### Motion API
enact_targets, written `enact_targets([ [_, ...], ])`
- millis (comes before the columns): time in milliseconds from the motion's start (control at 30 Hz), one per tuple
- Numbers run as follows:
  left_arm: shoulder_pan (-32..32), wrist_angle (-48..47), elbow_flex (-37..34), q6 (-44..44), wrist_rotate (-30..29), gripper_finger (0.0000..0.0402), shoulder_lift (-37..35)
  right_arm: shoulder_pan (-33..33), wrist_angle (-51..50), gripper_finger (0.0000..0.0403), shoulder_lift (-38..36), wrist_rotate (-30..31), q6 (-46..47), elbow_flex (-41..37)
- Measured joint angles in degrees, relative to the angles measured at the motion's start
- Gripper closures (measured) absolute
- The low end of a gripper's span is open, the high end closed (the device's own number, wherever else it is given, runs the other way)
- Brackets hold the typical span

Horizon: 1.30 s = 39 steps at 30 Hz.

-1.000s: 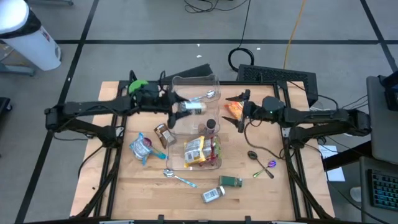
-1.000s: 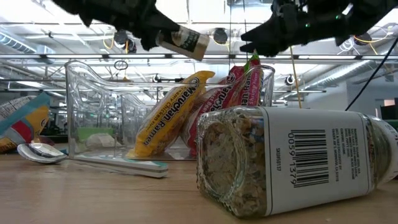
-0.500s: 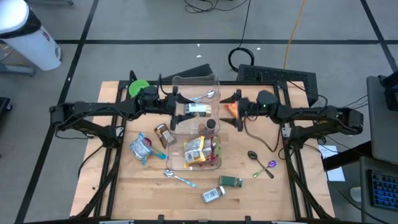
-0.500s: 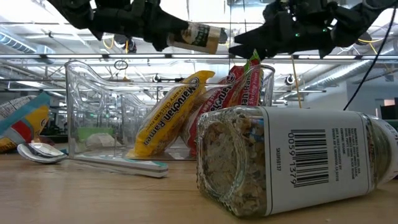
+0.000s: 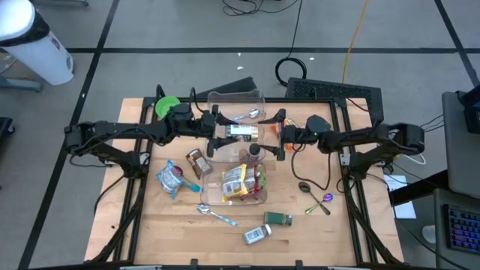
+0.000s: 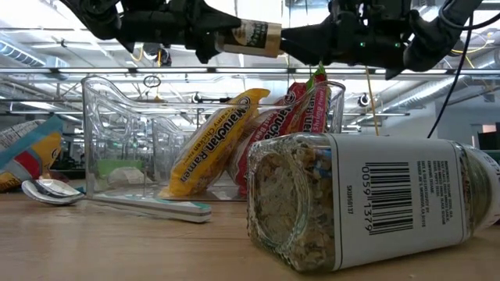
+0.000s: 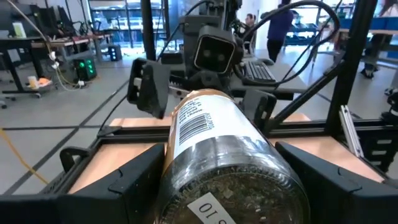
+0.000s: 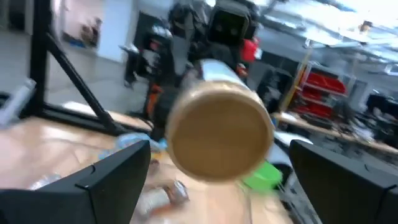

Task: Pick & Place Food Item
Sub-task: Put the gold seasoning bottle into the middle transparent bin

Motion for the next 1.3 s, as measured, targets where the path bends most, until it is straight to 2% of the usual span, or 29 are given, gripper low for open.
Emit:
enact_targets([
  [133,-0.10,0.14,0.00,-0.26,-0.79,0.0122,0.00,0.21,2.25,0.0028,1.07,-2.89,1.72,0.02],
  [500,-1.95,1.23,0.04,2.61,-0.83,0.0122,0.01,0.53,7.46,0.0028,1.06,0.32,3.24,0.02],
  [1067,-3.05,2.66,0.33,5.32,0.35,0.0122,0.04,1.34,5.83,0.0028,1.04,-0.11,8.01,1.16],
  [1300,-2.60,7.26,0.88,4.64,2.07,0.0122,3.68,1.29,5.66,0.0028,1.05,-1.44,10.18,1.16],
])
